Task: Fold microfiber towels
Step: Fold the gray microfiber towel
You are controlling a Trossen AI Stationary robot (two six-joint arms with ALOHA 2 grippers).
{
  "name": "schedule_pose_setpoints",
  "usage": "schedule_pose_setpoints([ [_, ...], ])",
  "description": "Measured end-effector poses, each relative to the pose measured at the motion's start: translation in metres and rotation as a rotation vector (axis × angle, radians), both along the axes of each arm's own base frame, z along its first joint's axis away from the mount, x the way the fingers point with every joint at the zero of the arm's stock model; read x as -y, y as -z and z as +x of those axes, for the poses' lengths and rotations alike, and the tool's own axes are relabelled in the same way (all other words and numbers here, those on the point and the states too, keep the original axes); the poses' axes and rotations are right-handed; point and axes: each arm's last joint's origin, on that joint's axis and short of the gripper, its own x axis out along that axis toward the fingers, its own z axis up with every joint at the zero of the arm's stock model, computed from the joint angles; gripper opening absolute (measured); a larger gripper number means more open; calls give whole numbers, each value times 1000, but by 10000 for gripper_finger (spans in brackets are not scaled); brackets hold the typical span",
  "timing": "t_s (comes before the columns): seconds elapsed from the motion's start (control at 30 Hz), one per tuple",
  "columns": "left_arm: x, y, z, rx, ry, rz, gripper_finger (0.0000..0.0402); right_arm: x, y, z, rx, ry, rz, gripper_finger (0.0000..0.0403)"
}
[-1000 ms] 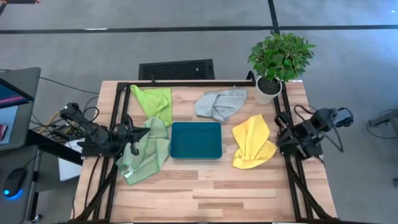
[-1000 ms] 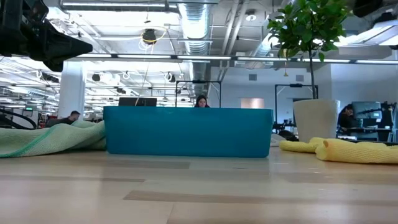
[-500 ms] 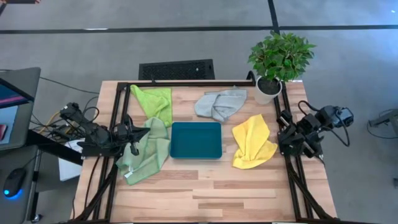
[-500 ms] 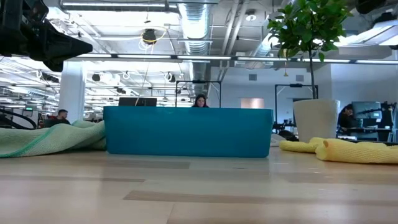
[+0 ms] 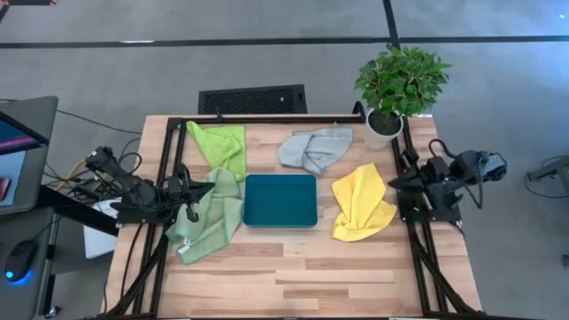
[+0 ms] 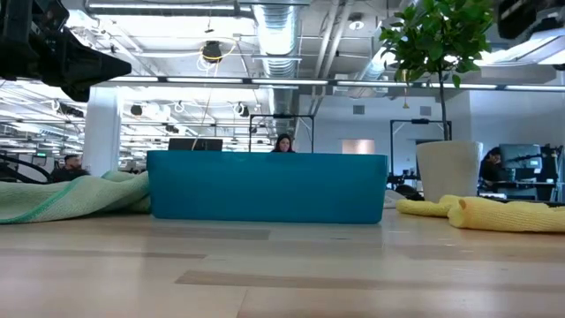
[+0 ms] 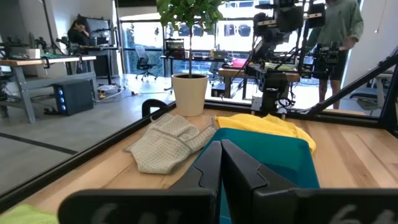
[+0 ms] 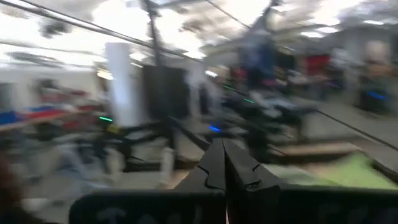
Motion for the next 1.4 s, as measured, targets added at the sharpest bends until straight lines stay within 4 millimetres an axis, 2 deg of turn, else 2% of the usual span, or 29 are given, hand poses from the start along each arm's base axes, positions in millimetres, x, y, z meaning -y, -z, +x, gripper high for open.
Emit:
schedule_pose_setpoints([
  [0.13,0,0,0,0,0,0,0,2,-5,4,-132,137,-42,5],
  [0.27,0,0,0,0,0,0,0,-1,-13,16,-227,195,-88,7],
  [0.53,0,0,0,0,0,0,0,-10,-19,54,-441,274,-190,13],
  [0.73,0,0,0,0,0,0,0,-11,-16,81,-541,334,-261,45],
  [0.9,0,0,0,-1,0,0,0,-5,-11,104,-611,409,-221,84],
  [1.07,0,0,0,0,0,0,0,6,5,124,-729,451,-220,128],
  [1.2,0,0,0,-1,0,0,0,15,18,140,-817,419,-164,156],
  [1.4,0,0,0,0,0,0,0,25,35,158,-898,328,-227,178],
])
